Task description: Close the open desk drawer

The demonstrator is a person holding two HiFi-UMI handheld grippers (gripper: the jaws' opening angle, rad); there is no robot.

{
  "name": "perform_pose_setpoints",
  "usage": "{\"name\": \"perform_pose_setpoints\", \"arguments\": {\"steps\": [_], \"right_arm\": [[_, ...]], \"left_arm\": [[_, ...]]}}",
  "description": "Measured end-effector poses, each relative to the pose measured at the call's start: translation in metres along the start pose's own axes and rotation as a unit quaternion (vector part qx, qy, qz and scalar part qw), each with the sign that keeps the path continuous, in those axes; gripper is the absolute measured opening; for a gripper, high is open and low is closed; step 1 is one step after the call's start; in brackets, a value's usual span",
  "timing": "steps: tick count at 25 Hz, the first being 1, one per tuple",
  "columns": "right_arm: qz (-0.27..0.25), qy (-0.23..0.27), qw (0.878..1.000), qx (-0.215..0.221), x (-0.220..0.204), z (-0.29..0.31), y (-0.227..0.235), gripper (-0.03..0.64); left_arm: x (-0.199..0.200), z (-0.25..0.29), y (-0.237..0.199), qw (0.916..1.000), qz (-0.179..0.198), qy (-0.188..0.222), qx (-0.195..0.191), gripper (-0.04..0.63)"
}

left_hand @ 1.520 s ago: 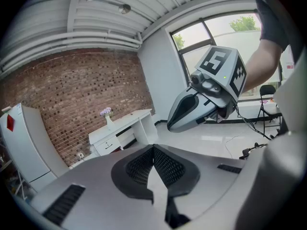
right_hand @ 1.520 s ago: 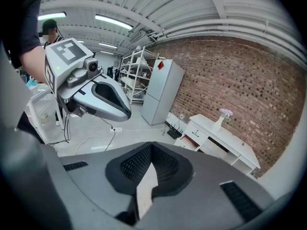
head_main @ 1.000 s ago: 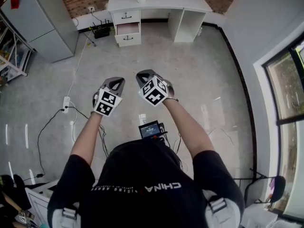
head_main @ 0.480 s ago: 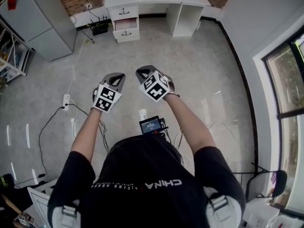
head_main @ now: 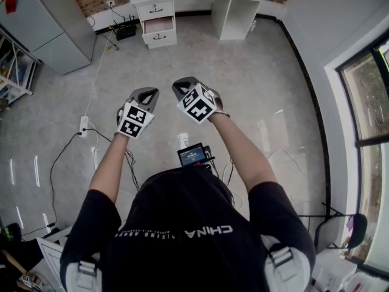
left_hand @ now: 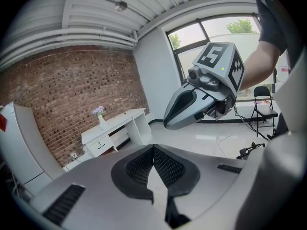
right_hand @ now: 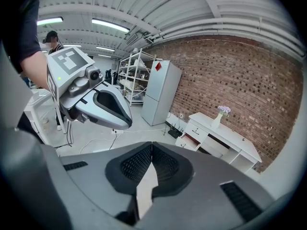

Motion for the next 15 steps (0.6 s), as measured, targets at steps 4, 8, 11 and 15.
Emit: {"name": "perform_pose_setpoints", "arguments": {"steps": [4,8,11,15], "right_arm": [[0.003,0.004,1.0,0.01,-0.008,0.001,0.012,0.015],[-0.008,0.01,1.0,0.029,-0.024,0.002,0.028,0.015],[-0.003,0.012,0.999,0.04,-0.038,0.003,0.045,0.015],[0.015,0.015,0.998,0.052,-0.054,0.005,0.067,0.015]], "left_arm": [[0.006,0.014,0.001,1.0,-0.001,-0.005,0.0,0.012],[0.012,0.038,0.002,0.9999,-0.006,-0.011,0.001,0.012],[0.018,0.058,0.005,0.9998,-0.007,-0.017,0.003,0.012],[0.025,0.078,0.011,0.9997,-0.017,-0.017,0.01,0.012]]}}
Point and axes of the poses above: the fingertips, and each gripper's own axes: z forward along the fingers, y to its right, x out of its top, the point moved 9 cm from there along -z, backward along the fingers, and after that the axes turned 11 degrees about -x, right-handed, at the moved point
